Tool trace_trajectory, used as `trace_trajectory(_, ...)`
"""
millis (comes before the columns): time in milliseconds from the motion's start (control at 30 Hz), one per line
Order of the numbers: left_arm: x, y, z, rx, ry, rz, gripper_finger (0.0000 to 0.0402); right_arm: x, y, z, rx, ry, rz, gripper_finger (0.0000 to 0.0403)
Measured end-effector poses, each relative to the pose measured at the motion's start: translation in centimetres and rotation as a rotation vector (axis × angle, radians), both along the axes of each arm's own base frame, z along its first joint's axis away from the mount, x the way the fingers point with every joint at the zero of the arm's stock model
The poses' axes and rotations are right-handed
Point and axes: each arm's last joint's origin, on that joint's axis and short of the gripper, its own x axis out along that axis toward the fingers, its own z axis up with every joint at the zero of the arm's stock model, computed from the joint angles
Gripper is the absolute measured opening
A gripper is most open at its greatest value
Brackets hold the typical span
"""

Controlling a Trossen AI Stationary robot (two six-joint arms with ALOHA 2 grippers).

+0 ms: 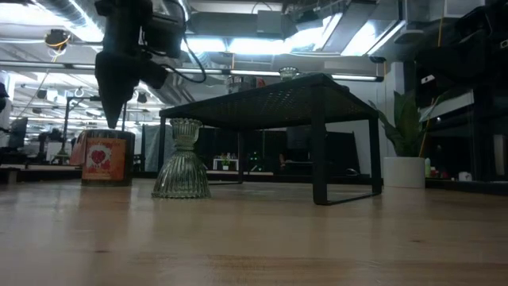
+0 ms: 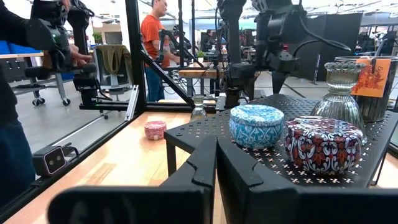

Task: Pick & Place candle stick holders
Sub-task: Put the brown scented candle on the shelf

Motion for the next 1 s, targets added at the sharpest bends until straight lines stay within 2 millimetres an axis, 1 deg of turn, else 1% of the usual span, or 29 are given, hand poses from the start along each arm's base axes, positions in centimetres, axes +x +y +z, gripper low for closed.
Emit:
trace_trajectory(267, 0.4, 0.2, -0.7, -0.016, 0.033, -0.002, 0.0400, 0.0, 0.0, 0.0, 0.000, 0.000, 0.000, 0.0016)
trace_trajectory(467, 0.0, 0.0, -1.8, -0.024, 0.067, -0.001, 0.0400, 0.0, 0.0, 0.0, 0.000, 0.000, 0.000, 0.0016)
trace_trajectory(600, 0.0, 0.0, -1.9, -0.026, 0.064, -0.002, 0.0400, 0.0, 0.0, 0.0, 0.000, 0.000, 0.000, 0.0016)
trace_trajectory(767, 0.0, 0.0, -1.8, -0.043, 0.054, -0.010, 0.0400, 0.0, 0.0, 0.0, 0.000, 0.000, 0.000, 0.0016)
trace_trajectory(1000, 0.5, 0.1, -0.1, -0.030, -0.010, -0.036, 0.0400, 0.0, 0.0, 0.0, 0.000, 0.000, 0.000, 0.0016)
